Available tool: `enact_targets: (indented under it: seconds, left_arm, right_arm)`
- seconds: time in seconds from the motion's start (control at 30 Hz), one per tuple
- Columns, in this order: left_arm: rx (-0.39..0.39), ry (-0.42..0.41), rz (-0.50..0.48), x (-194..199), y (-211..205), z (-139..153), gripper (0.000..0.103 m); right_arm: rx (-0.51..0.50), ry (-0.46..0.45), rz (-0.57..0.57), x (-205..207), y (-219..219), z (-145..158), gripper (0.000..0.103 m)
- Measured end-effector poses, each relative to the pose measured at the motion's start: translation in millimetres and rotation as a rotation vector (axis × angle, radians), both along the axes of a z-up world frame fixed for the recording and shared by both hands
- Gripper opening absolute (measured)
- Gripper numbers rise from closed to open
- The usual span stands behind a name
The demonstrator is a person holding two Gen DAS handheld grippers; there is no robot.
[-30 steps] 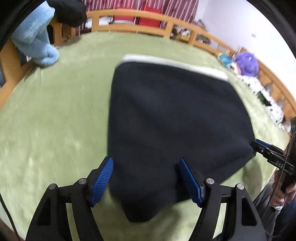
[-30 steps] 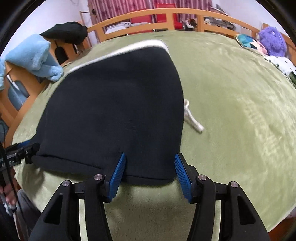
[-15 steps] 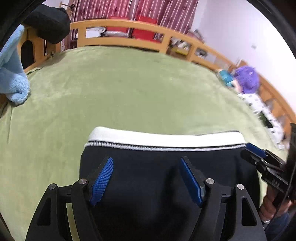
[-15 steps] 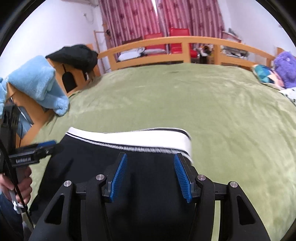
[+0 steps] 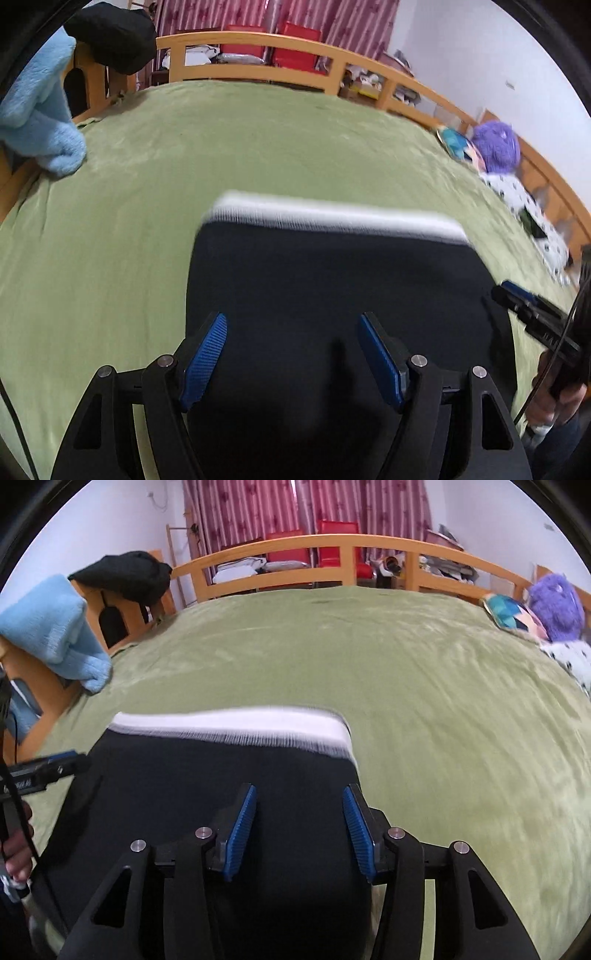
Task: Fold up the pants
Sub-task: 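Release the folded pants and pull both grippers back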
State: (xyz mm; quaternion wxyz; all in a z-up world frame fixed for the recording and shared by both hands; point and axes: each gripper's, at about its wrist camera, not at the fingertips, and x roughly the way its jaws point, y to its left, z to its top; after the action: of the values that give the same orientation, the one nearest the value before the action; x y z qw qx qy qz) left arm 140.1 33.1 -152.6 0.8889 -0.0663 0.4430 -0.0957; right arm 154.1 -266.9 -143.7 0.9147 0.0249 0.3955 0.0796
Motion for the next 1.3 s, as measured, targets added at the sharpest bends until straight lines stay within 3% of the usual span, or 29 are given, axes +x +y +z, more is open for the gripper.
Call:
enact_targets:
  seconds: [0.13,0.2,0.3,0.43,0.57,0.7,0.77,0.93,1.1,1.17,1.3]
  left_arm:
    - [0.074,0.069,0.023,-50.1,-4.9,-25.4,0.072]
    - [0.086,0.046,0.054,-73.1,-2.6,-30.6,0.072]
    - [0.100,0.048,0.083,-89.3,-0.5,-28.2,0.073]
    - [0.085,0.070,0.111,-100.5,4.5,-14.0,0.073]
    - [0.066,0.044,0.098,-119.2,-5.2,12.0,0.073]
    - [0.037,-0.018,0.086,-139.0,-21.0,52.6,0.073]
    - [0.032,-0.048,0.082,-146.6,-26.9,71.4,0.073]
    - [0.056,-0.159,0.075,-174.7,-48.3,123.0,0.083]
    - [0.065,-0.223,0.075,-197.4,-62.3,151.2,0.090]
    - [0.061,-0.230,0.063,-204.9,-69.1,157.4,0.095]
    - [0.062,-0.243,0.054,-212.0,-77.6,164.1,0.095]
  right_arm:
    - [0.030,0.049,-0.019,-55.0,-12.4,-15.5,0.050]
    - [0.045,0.098,-0.020,-72.4,-15.4,-30.1,0.052]
    - [0.041,0.127,-0.033,-92.8,-16.8,-42.0,0.052]
    - [0.024,0.135,-0.047,-103.5,-13.3,-32.0,0.052]
    - [0.015,0.115,-0.074,-120.5,-12.6,-8.2,0.052]
    - [0.006,0.040,-0.108,-147.1,-15.7,36.6,0.053]
    - [0.005,0.014,-0.117,-158.6,-17.9,55.5,0.068]
    - [-0.010,-0.076,-0.144,-191.9,-22.5,107.2,0.088]
    - [-0.009,-0.103,-0.158,-215.5,-33.6,136.2,0.095]
    - [-0.036,-0.121,-0.183,-223.9,-35.7,142.3,0.103]
    - [-0.059,-0.131,-0.200,-236.8,-39.9,147.4,0.103]
